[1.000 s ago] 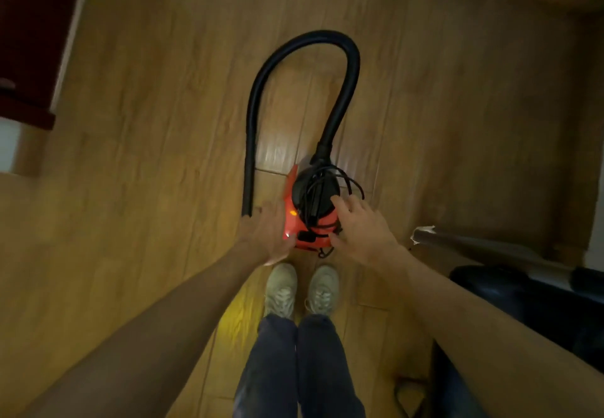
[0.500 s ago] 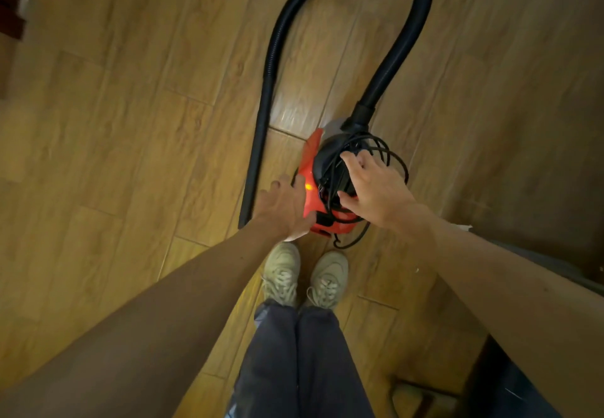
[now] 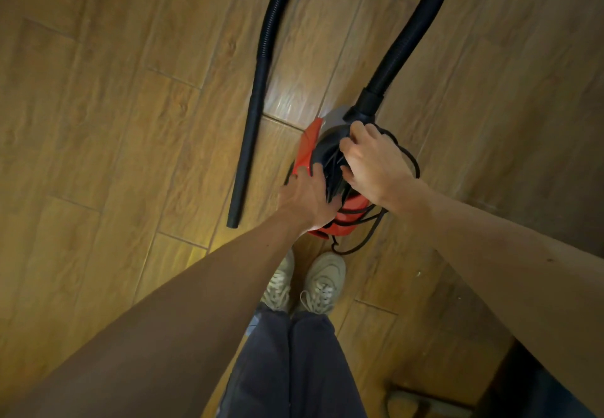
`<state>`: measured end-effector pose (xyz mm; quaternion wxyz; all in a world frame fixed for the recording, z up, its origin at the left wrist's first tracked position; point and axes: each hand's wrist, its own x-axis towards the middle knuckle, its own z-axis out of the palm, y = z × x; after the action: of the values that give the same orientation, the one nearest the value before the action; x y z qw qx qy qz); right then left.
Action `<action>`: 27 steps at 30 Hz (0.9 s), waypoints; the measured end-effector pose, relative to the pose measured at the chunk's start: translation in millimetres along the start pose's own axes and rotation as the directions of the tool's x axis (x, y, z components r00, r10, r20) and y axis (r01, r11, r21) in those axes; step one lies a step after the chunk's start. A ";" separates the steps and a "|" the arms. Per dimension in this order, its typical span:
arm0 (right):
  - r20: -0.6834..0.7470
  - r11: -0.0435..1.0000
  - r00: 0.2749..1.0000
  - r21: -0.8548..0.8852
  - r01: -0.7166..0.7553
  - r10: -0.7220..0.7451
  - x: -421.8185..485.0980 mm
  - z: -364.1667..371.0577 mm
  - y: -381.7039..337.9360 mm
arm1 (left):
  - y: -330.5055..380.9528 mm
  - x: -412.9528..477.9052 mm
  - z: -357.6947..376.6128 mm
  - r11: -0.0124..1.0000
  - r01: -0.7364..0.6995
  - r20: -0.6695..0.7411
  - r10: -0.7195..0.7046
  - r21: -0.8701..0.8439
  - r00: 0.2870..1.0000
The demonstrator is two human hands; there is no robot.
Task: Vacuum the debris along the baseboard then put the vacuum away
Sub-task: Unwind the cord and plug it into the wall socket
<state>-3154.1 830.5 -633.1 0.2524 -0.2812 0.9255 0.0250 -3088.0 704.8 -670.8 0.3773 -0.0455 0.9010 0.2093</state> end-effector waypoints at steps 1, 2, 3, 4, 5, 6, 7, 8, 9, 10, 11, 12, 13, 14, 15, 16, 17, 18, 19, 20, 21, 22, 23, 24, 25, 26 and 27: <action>-0.007 1.000 1.000 -0.030 0.003 -0.003 1.4 1.7 1.1 | 2.2 3.7 3.9 1.000 0.006 -0.016 -0.006 -0.027 1.000; -0.024 0.998 1.000 -0.058 0.007 -0.008 2.6 3.3 2.3 | 4.0 6.9 7.7 0.998 0.011 -0.039 -0.013 -0.062 0.999; -0.045 0.997 0.999 -0.081 0.012 -0.016 3.8 4.5 3.5 | 5.1 9.7 10.8 0.994 0.016 -0.063 -0.023 -0.105 0.998; -0.062 0.995 0.998 -0.096 0.019 -0.025 4.6 5.3 4.2 | 6.1 11.9 12.9 0.989 0.020 -0.083 -0.033 -0.148 0.996; -0.068 0.994 0.997 -0.104 0.024 -0.031 5.1 6.6 5.0 | 6.6 13.4 14.4 0.983 0.023 -0.099 -0.042 -0.180 0.994; -0.064 0.993 0.997 -0.110 0.029 -0.036 6.0 7.7 5.8 | 6.9 14.7 15.0 0.980 0.023 -0.113 -0.046 -0.197 0.993; -0.063 0.993 0.997 -0.117 0.033 -0.041 6.8 9.0 7.1 | 6.7 15.6 15.4 0.979 0.020 -0.126 -0.046 -0.202 0.991; -0.065 0.992 0.997 -0.119 0.037 -0.045 6.9 9.8 7.9 | 6.8 15.8 15.0 0.979 0.019 -0.138 -0.047 -0.201 0.989; -0.069 0.993 0.996 -0.111 0.043 -0.051 6.8 10.6 8.7 | 6.9 15.5 14.6 0.979 0.018 -0.147 -0.048 -0.203 0.988; -0.074 0.994 0.996 -0.098 0.050 -0.057 6.1 11.3 9.5 | 7.0 14.8 14.0 0.978 0.013 -0.156 -0.047 -0.209 0.987; -0.081 0.995 0.994 -0.080 0.062 -0.068 4.9 11.3 10.6 | 7.2 13.8 13.9 0.977 0.005 -0.164 -0.041 -0.214 0.986; -0.088 0.995 0.992 -0.059 0.081 -0.086 3.2 10.3 12.0 | 7.7 12.5 13.8 0.976 -0.007 -0.172 -0.031 -0.218 0.985; -0.076 0.994 0.992 -0.032 0.103 -0.105 0.5 8.9 13.7 | 8.4 11.1 13.4 0.975 -0.021 -0.180 -0.020 -0.220 0.983; -0.058 0.993 0.991 -0.005 0.121 -0.121 -2.5 6.7 15.4 | 9.4 9.7 12.9 0.974 -0.033 -0.187 -0.009 -0.223 0.982; -0.027 0.991 0.991 0.025 0.129 -0.129 -5.9 3.5 17.5 | 10.3 8.2 12.2 0.973 -0.045 -0.194 0.000 -0.228 0.981; -0.009 0.990 0.992 0.055 0.127 -0.127 -8.9 1.0 20.0 | 11.1 6.4 11.2 0.971 -0.057 -0.202 0.010 -0.230 0.979; 0.000 0.989 0.993 0.089 0.118 -0.118 -11.4 -1.4 22.8 | 11.8 4.1 9.9 0.971 -0.072 -0.210 0.023 -0.229 0.977; 0.010 0.987 0.994 0.122 0.103 -0.105 -13.9 -4.0 25.7 | 12.8 1.3 7.8 0.971 -0.087 -0.219 0.038 -0.222 0.975; 0.022 0.984 0.996 0.154 0.086 -0.090 -15.9 -6.0 28.8 | 13.6 -1.5 5.5 0.972 -0.100 -0.224 0.050 -0.214 0.973; 0.034 0.980 0.996 0.187 0.072 -0.079 -18.4 -8.1 32.0 | 14.1 -4.2 2.7 0.972 -0.108 -0.226 0.060 -0.207 0.972; 0.041 0.972 0.996 0.224 0.067 -0.078 -21.2 -9.6 35.1 | 14.1 -6.3 0.2 0.973 -0.110 -0.225 0.063 -0.202 0.972; 0.039 0.963 0.996 0.262 0.065 -0.077 -24.6 -10.9 37.6 | 14.4 -8.1 -2.8 0.974 -0.110 -0.224 0.064 -0.198 0.972; 0.027 0.954 0.997 0.295 0.061 -0.073 -28.5 -12.2 39.6 | 15.2 -9.7 -6.3 0.974 -0.111 -0.221 0.067 -0.196 0.973; 0.014 0.947 0.998 0.315 0.055 -0.063 -33.0 -14.1 40.4 | 16.4 -10.8 -9.6 0.974 -0.118 -0.217 0.074 -0.194 0.973; 0.002 0.946 0.999 0.322 0.044 -0.047 -37.5 -15.9 40.4 | 18.3 -11.7 -12.8 0.974 -0.129 -0.212 0.088 -0.189 0.973; -0.007 0.949 1.000 0.313 0.027 -0.026 -41.8 -18.0 40.1 | 20.8 -12.9 -15.5 0.973 -0.143 -0.204 0.106 -0.179 0.973; -0.010 0.955 1.000 0.297 0.005 -0.002 -45.6 -20.0 39.9 | 24.0 -14.0 -18.1 0.973 -0.159 -0.197 0.125 -0.169 0.972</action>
<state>-3151.9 883.5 -597.5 0.2876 -0.2419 0.9194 -0.1162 -3095.7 718.1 -641.4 0.2702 -0.0344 0.9099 0.3129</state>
